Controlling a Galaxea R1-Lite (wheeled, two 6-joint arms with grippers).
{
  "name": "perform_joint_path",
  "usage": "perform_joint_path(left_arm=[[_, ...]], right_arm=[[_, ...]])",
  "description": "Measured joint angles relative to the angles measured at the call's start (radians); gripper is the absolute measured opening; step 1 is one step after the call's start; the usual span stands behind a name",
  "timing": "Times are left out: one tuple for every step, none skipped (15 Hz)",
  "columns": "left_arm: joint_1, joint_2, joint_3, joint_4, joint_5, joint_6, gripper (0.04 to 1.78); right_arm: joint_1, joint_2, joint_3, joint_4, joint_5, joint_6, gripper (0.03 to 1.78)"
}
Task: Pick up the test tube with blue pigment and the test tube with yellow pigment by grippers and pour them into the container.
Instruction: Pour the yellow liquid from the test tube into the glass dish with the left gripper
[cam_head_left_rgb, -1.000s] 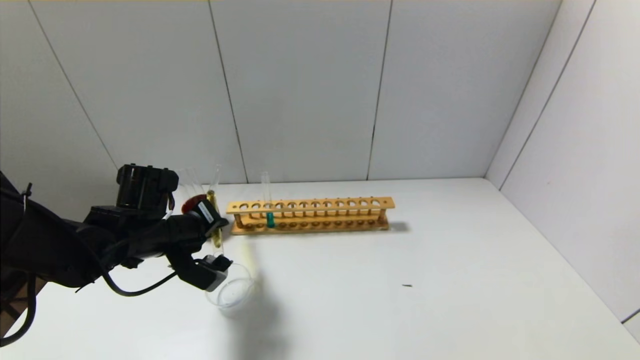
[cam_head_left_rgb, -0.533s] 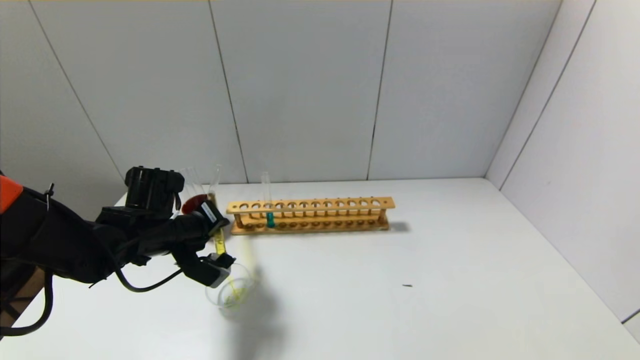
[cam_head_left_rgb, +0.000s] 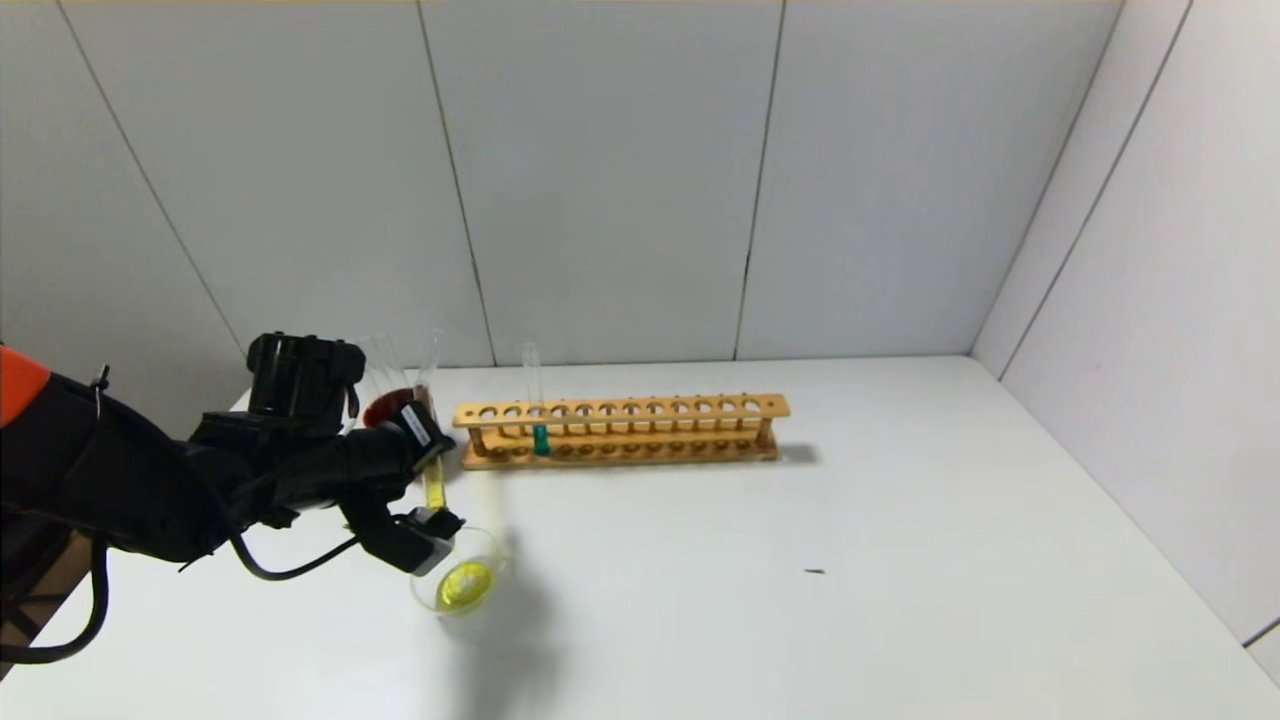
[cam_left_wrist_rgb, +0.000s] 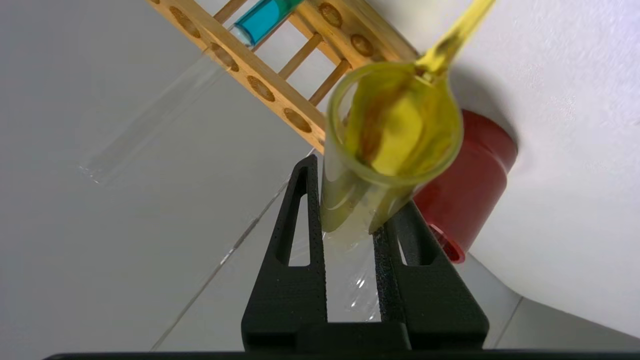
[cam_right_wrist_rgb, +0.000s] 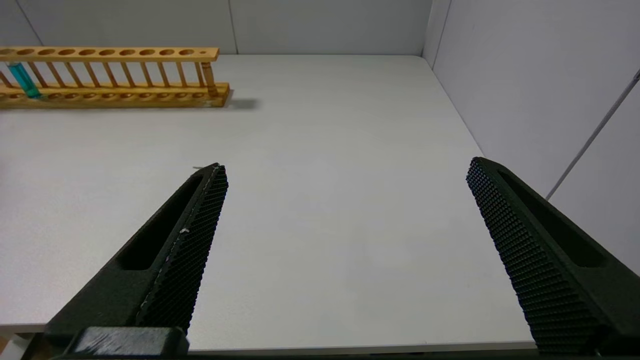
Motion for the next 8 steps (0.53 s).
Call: perform_joint_path(left_arm=[[-0.001, -0.004, 0.000, 0.000, -0.001, 0.021, 0.32], [-0.003, -0.011, 0.003, 0.000, -0.003, 0.040, 0.32], [-0.003, -0.016, 0.004, -0.001, -0.003, 0.056, 0.32], [-0.003, -0.022, 0.006, -0.008, -0.003, 0.077, 0.32], [-0.004, -0.028, 0.011, -0.024, -0.003, 0.096, 0.32], [-0.005, -0.032, 0.019, -0.037, -0.002, 0.099, 0.32], [-0.008, -0.036, 0.024, -0.041, -0.001, 0.099, 0.32], [-0.016, -0.040, 0.029, -0.042, 0.000, 0.096, 0.32]], right_arm=[[0.000, 0.000, 0.000, 0.000, 0.000, 0.000, 1.75], [0.000, 0.000, 0.000, 0.000, 0.000, 0.000, 1.75], [0.000, 0.000, 0.000, 0.000, 0.000, 0.000, 1.75], [0.000, 0.000, 0.000, 0.000, 0.000, 0.000, 1.75], [0.000, 0.000, 0.000, 0.000, 0.000, 0.000, 1.75], [0.000, 0.000, 0.000, 0.000, 0.000, 0.000, 1.75], [0.000, 0.000, 0.000, 0.000, 0.000, 0.000, 1.75], [0.000, 0.000, 0.000, 0.000, 0.000, 0.000, 1.75]])
